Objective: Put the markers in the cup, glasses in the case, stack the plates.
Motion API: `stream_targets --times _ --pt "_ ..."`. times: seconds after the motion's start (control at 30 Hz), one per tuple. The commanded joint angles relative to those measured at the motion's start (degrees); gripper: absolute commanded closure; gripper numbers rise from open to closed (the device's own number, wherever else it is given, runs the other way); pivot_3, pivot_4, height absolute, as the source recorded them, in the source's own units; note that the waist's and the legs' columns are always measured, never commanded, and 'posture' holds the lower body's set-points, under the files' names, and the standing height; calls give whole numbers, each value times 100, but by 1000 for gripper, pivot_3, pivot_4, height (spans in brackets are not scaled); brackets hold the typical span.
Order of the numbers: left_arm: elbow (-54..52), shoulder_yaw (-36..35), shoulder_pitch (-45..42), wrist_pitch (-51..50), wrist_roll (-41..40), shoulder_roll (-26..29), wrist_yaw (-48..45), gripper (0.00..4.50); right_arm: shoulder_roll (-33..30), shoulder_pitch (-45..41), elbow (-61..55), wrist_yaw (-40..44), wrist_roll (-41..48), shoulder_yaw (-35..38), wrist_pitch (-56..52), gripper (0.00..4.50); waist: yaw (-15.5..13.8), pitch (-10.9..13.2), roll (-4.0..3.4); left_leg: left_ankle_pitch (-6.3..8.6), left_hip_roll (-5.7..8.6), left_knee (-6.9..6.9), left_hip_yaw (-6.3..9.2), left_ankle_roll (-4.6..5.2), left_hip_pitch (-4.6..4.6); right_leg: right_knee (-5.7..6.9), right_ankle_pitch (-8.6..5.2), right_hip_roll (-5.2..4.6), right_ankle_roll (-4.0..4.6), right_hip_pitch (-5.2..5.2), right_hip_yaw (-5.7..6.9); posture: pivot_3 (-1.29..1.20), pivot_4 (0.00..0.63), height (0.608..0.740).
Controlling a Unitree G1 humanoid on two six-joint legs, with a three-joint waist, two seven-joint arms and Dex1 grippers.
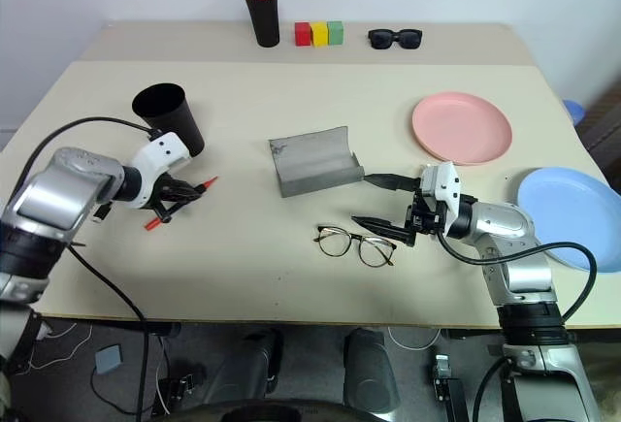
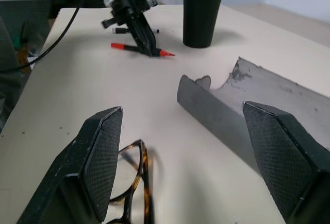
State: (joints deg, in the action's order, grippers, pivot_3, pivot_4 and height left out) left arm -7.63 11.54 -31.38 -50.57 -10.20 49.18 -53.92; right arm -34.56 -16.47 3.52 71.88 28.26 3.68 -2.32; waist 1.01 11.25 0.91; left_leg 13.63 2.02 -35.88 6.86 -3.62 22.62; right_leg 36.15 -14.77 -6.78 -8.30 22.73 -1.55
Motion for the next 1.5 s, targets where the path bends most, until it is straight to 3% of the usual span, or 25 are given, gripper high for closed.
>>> stream_targets --times 0.03,0.17,0.27,0.47,0.73,1.17,1.27,1.4,1.5 --pt "-1193 -538 308 421 -131 -245 444 4454 76 -164 178 45 16 67 161 698 -24 1 2 0 0 -3 1 0 0 0 0 0 0 -2 1 0 150 740" --pt "-1556 -930 270 823 -5 -1195 1579 4454 240 -377 500 -12 6 54 219 698 -25 2 3 0 1 -12 3 -1 -2 0 1 0 2 -8 1 0 150 740" --pt "-1366 -1512 -65 1431 129 -2227 2841 4454 382 -561 694 -30 -38 -2 274 698 -23 3 7 -1 1 -18 4 -1 -7 -1 3 0 2 -14 1 0 150 740" --pt "-895 -2085 -805 2185 822 -3001 4760 4454 823 -1043 1011 -101 -31 -44 432 698 25 2 4 -1 2 -12 4 -2 -11 0 5 1 -1 -11 1 0 150 740" --pt "-60 -2174 -1048 2985 1421 -3047 5727 4454 1381 -1596 1088 -201 171 72 536 698 -27 2 4 -2 6 -15 4 -4 -9 -1 11 0 -11 -14 1 0 150 740" --pt "1348 -2109 -907 3823 1509 -3212 6050 4454 1583 -1745 836 -426 76 -42 506 698 -10 2 4 -3 7 -14 5 -6 -9 3 12 0 -11 -10 1 0 150 740" --pt "1328 -2179 -849 3685 1423 -3276 6035 3230 1557 -1743 766 -491 76 -52 461 698 1 2 4 -3 7 -13 5 -6 -7 2 12 0 -11 -7 1 0 150 740" --pt "1229 -2185 -777 3749 1408 -3304 6005 1253 1537 -1727 716 -547 70 -50 414 698 -2 2 4 -4 7 -11 5 -6 -7 3 12 1 -11 -6 1 0 150 740" --pt "938 -2214 -758 3742 1270 -3354 5909 1253 1529 -1684 671 -588 54 -72 372 698 -3 2 4 -4 7 -12 5 -6 -7 3 13 1 -11 -7 1 0 150 740"
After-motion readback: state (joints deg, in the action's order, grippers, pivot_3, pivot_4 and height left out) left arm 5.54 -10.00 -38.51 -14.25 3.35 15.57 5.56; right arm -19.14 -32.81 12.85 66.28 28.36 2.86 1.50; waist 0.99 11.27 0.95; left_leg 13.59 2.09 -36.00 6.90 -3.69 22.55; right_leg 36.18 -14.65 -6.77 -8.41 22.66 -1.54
